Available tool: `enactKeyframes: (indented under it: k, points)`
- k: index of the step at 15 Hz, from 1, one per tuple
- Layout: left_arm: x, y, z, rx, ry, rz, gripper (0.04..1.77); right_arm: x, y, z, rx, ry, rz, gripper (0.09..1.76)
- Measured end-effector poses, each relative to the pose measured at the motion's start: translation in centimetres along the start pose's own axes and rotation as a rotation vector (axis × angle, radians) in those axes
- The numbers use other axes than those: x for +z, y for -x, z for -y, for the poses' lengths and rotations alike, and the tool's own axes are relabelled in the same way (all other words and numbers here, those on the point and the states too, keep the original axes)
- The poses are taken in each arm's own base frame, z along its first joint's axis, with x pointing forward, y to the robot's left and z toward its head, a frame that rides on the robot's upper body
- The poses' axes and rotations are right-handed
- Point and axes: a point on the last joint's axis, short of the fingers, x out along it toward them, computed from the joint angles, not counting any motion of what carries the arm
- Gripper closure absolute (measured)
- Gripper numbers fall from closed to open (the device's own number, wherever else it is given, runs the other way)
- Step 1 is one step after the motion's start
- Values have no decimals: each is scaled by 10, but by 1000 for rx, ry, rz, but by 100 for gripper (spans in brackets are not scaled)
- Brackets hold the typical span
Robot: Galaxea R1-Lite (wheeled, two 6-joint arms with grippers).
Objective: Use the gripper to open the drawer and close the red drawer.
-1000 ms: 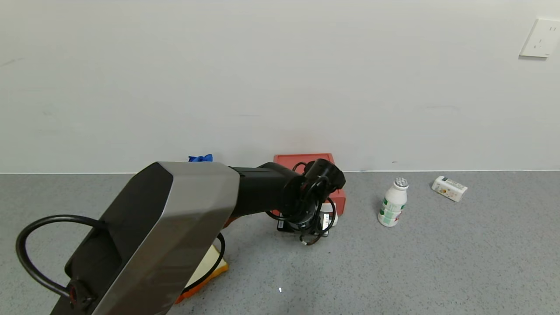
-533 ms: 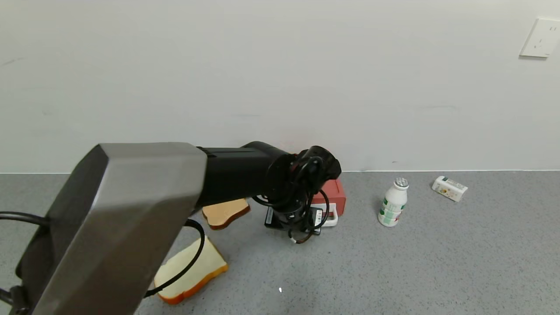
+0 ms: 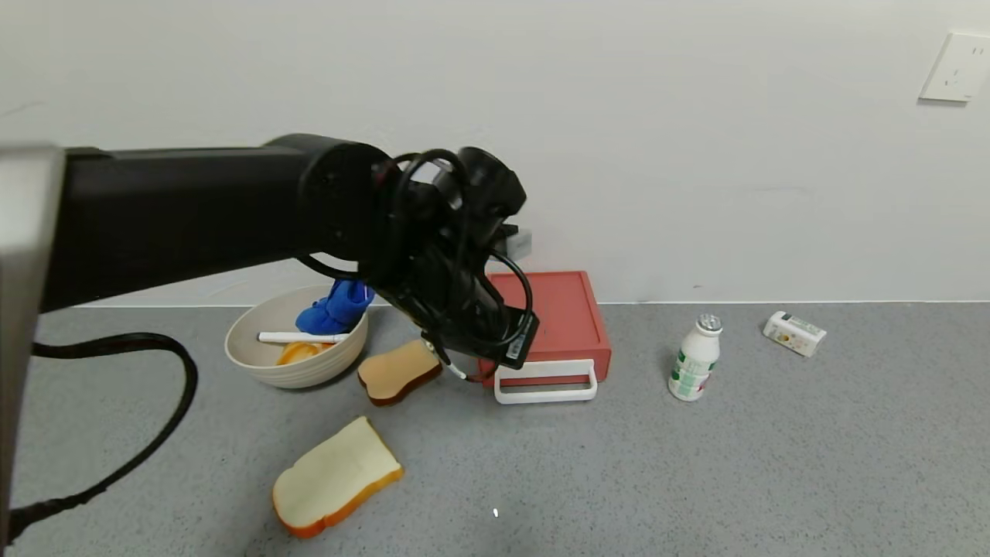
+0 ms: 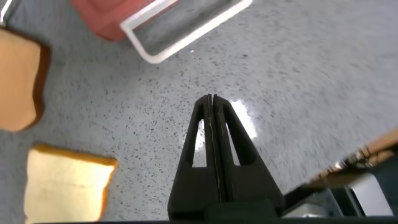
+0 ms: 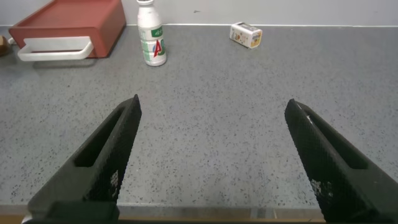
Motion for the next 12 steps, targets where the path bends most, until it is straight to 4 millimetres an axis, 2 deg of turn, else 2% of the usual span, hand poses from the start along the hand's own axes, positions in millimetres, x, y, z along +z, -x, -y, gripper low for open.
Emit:
enactKeyframes:
  k: [4, 7, 10, 12]
  points:
    - [4, 37, -37, -139, -22, 113, 170, 0, 0, 0, 0, 0, 0, 15]
    - [-1, 48, -54, -184, -42, 226, 170, 0, 0, 0, 0, 0, 0, 15]
    - [-15, 53, -62, -186, -86, 309, 170, 0, 0, 0, 0, 1, 0, 15]
    - [-23, 57, -63, -182, -93, 319, 133, 0, 0, 0, 0, 0, 0, 15]
